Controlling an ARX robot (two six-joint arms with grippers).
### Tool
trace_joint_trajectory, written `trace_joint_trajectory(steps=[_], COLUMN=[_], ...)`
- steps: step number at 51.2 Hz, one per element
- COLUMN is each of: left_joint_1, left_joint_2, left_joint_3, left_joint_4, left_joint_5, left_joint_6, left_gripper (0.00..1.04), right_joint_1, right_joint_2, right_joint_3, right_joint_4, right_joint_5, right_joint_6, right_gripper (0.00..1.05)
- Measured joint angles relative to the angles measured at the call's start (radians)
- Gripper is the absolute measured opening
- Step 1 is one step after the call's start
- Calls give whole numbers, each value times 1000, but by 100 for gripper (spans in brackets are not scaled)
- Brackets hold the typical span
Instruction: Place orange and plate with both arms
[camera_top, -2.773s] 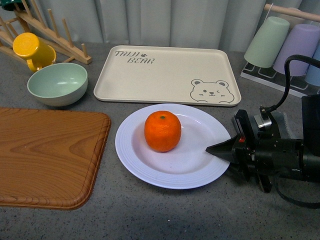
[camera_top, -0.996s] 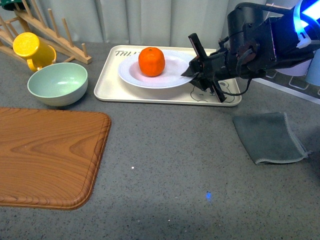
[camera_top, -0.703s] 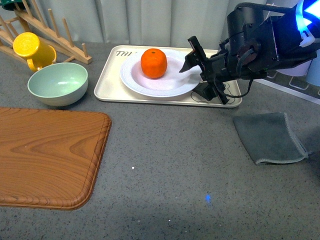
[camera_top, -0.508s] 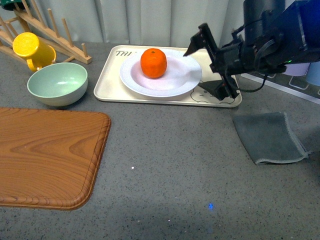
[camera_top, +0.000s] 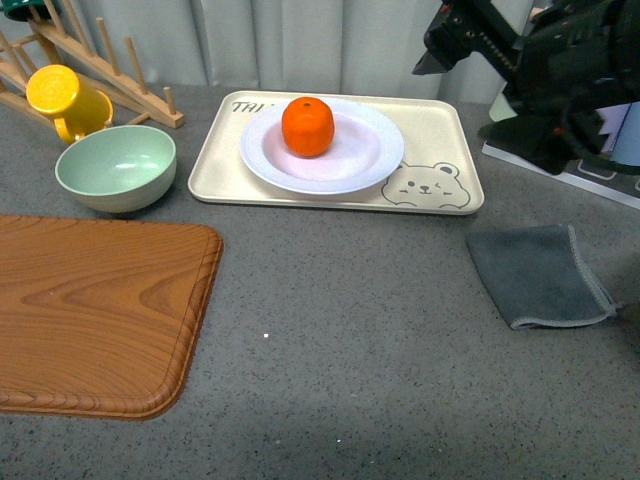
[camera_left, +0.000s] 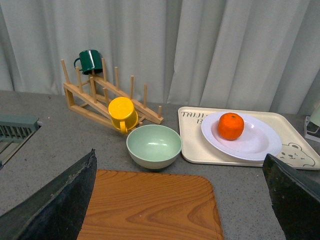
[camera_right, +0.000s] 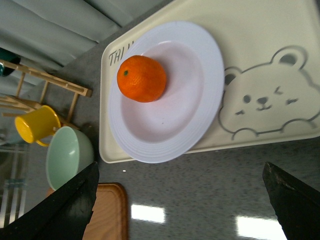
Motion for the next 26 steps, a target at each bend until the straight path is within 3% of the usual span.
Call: trace_joint_trajectory(steps=[16, 26], left_joint_1=[0, 0], left_joint_2=[0, 0], left_joint_3=[0, 0], left_joint_4=[0, 0], left_joint_5=[0, 0], left_joint_6=[0, 0], left_gripper=[98, 98], right_joint_1=[-1, 23], right_joint_2=[-402, -649], right_joint_3=[-408, -661], right_joint_4=[205, 232], right_joint_5=[309, 396], right_joint_6=[-483, -674], right_gripper=[96, 96])
